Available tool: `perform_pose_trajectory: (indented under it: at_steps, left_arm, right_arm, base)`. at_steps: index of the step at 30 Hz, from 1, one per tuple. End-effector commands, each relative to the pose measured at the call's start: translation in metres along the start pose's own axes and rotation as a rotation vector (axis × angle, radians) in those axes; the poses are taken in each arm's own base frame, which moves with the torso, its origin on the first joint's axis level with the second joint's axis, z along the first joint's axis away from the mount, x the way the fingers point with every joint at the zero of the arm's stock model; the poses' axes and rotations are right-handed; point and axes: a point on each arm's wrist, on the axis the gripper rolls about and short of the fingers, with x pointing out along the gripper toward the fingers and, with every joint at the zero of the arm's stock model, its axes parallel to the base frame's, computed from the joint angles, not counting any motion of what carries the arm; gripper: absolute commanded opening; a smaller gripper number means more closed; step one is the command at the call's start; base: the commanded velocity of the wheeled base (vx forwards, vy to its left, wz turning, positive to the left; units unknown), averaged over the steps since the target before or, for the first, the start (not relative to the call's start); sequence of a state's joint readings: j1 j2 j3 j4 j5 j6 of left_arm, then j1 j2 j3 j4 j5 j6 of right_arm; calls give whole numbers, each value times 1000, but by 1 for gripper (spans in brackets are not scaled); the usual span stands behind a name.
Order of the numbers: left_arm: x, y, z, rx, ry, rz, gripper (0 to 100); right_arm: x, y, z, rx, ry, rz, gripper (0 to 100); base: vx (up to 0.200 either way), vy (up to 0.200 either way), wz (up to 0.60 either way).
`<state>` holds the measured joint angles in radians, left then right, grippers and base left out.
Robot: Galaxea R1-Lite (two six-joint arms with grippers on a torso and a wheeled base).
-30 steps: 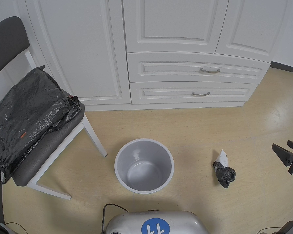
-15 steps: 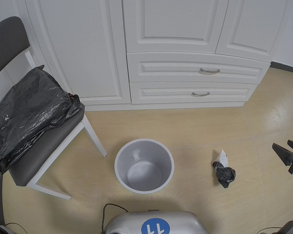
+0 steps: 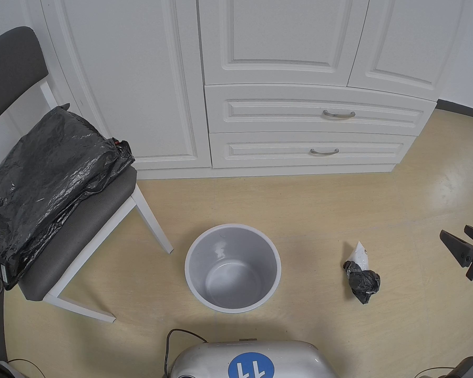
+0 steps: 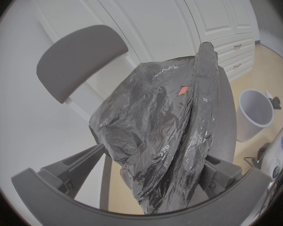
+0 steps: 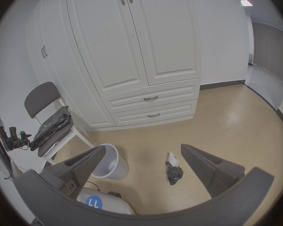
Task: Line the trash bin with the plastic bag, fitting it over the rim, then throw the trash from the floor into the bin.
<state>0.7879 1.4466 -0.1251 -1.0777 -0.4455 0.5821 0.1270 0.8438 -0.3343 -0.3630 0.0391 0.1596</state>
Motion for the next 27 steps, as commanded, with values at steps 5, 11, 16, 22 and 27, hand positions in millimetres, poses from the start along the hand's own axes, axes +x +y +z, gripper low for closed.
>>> perform_pose_trajectory:
  at_steps: [5,11,16,22,27]
  left_arm:
    - [23,6,0,-109,4,-32,100]
    - [14,11,9,-95,-41,8,100]
    - [-9,14,31,-106,-139,62,100]
    - [-13,14,34,-101,-152,67,100]
    - [-11,15,35,-115,-152,66,100]
  right_arm:
    - [1,0,0,2,4,0,100]
    - [0,0,0,2,2,1,100]
    - [0,0,1,1,-2,1,100]
    - [0,0,1,1,-2,1,100]
    - [0,0,0,1,-1,1,100]
  base:
    - [0,0,0]
    - [0,0,0]
    - [0,0,0]
    - [0,0,0]
    - [0,0,0]
